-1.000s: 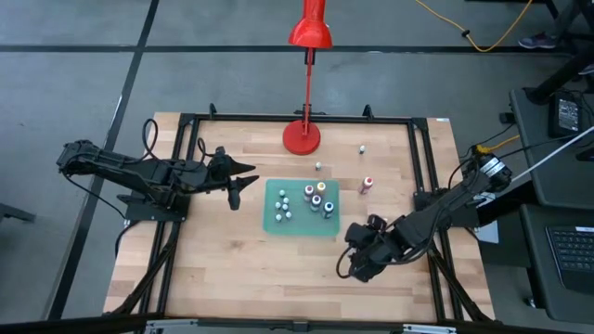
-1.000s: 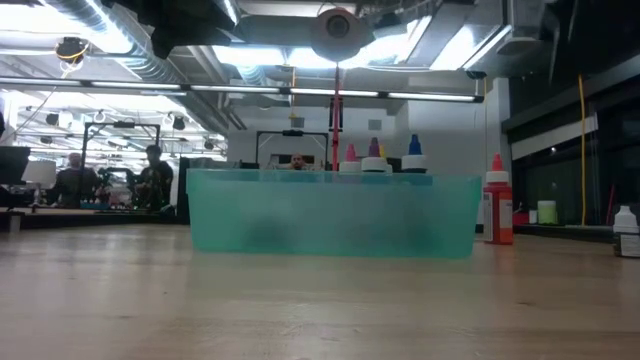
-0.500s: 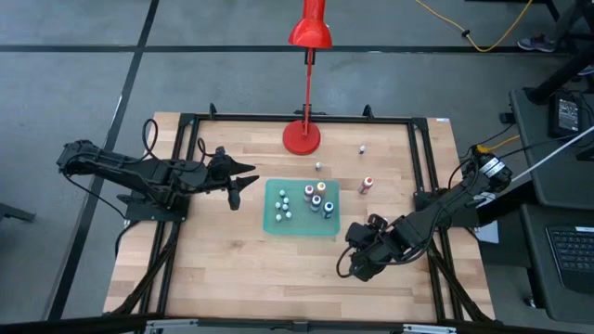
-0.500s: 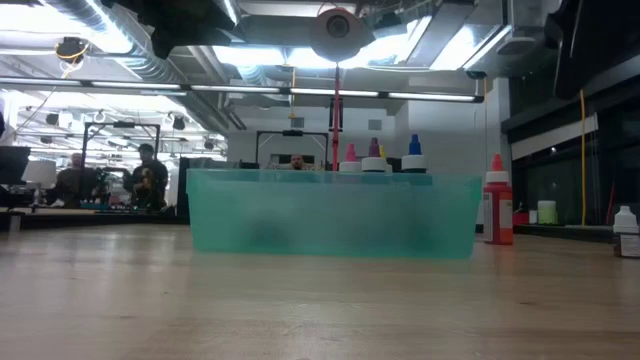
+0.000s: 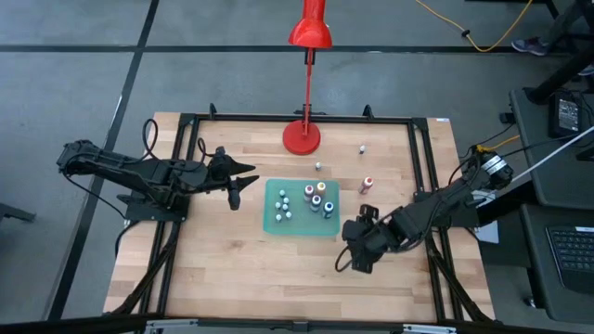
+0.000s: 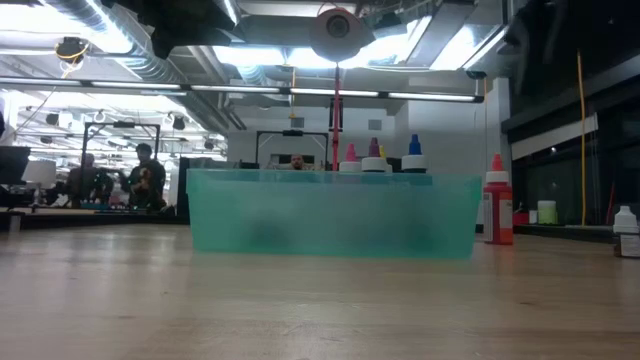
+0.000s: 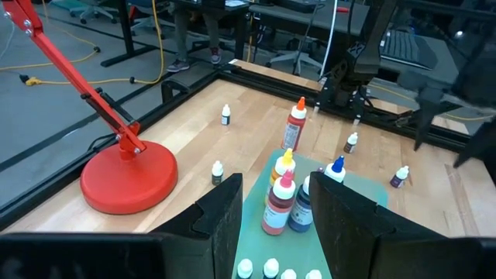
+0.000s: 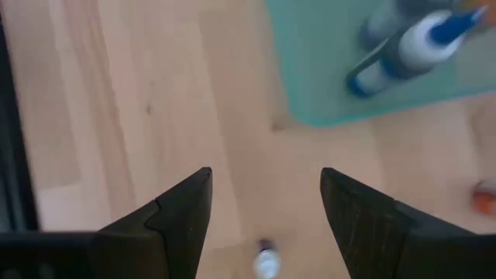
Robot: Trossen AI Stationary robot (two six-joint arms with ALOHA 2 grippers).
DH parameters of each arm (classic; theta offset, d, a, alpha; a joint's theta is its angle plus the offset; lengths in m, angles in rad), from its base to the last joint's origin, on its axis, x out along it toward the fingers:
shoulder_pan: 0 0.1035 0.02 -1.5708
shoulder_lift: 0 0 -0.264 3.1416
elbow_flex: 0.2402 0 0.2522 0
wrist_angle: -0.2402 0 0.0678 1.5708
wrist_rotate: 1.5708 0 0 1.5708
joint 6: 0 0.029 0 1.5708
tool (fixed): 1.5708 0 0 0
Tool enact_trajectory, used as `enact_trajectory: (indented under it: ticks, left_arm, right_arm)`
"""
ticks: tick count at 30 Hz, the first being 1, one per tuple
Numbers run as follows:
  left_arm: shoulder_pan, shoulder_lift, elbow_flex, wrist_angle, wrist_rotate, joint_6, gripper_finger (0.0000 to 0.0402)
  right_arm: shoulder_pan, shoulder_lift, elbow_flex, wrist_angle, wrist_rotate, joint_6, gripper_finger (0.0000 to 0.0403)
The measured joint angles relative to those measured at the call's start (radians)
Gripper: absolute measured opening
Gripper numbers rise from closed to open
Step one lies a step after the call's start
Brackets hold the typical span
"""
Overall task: Pick & Place food coloring
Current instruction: Put the small purple food coloring bottle into the green bin
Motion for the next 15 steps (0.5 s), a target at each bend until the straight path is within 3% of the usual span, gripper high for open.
enact_trajectory:
  ticks: [5, 11, 15]
  left_arm:
    - [0.001, 0.0, 0.0, -0.038, -0.007, 0.044, 0.0145]
    - [0.001, 0.0, 0.0, -0.062, -0.027, 0.061, 0.0145]
    - [0.001, 0.0, 0.0, -0.066, -0.029, 0.055, 0.0145]
  right_arm:
    - [-0.054, -0.131, -0.108, 0.01, 0.001, -0.083, 0.0242]
    - [-0.055, -0.396, -0.261, 0.019, 0.008, 0.037, 0.0242]
    - [-0.025, -0.476, -0.277, 0.019, 0.01, 0.07, 0.0242]
